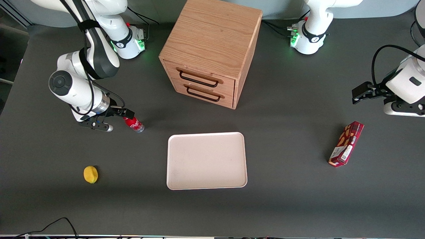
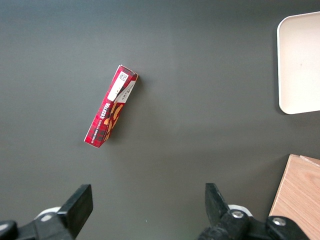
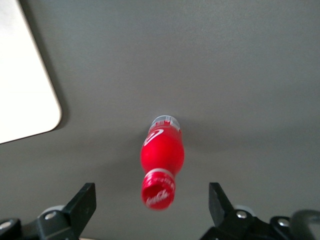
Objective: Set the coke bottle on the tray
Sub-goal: 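Close the right gripper on the bottle and lift it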
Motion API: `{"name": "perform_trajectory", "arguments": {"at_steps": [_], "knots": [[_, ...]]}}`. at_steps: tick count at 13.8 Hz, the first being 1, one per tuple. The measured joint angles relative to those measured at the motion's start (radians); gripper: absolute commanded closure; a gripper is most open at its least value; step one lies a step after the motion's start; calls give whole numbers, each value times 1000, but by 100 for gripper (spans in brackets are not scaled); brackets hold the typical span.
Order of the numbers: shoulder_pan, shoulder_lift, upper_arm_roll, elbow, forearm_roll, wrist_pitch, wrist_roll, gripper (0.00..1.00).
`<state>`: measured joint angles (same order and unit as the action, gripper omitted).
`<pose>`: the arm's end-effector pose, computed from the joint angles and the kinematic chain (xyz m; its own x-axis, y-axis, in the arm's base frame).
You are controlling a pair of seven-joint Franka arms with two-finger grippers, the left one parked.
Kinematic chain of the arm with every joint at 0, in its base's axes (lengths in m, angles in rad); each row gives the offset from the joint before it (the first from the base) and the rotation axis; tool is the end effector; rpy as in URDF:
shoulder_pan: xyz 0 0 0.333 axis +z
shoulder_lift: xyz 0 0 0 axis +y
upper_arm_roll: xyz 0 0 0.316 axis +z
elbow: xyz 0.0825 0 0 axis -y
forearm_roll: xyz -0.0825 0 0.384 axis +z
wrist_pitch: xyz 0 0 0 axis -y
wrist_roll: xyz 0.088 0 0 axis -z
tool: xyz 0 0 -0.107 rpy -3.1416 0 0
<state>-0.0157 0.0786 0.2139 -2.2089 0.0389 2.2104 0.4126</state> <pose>0.5197 0.1053 0.3390 0.9680 -0.2351 -0.0880 -0.2370 -0.9714 -0.0117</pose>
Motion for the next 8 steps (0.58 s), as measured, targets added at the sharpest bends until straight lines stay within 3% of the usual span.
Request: {"name": "perform_trajectory", "arguments": {"at_steps": [2,3,4,8], "knots": [[0,8,0,-22,-1,28,0,48],[0,8,0,-24,-1,29,0,78],[0,8,0,-24,-2,30,0,100],[0,7,0,-24,-22,32,0,100]]}}
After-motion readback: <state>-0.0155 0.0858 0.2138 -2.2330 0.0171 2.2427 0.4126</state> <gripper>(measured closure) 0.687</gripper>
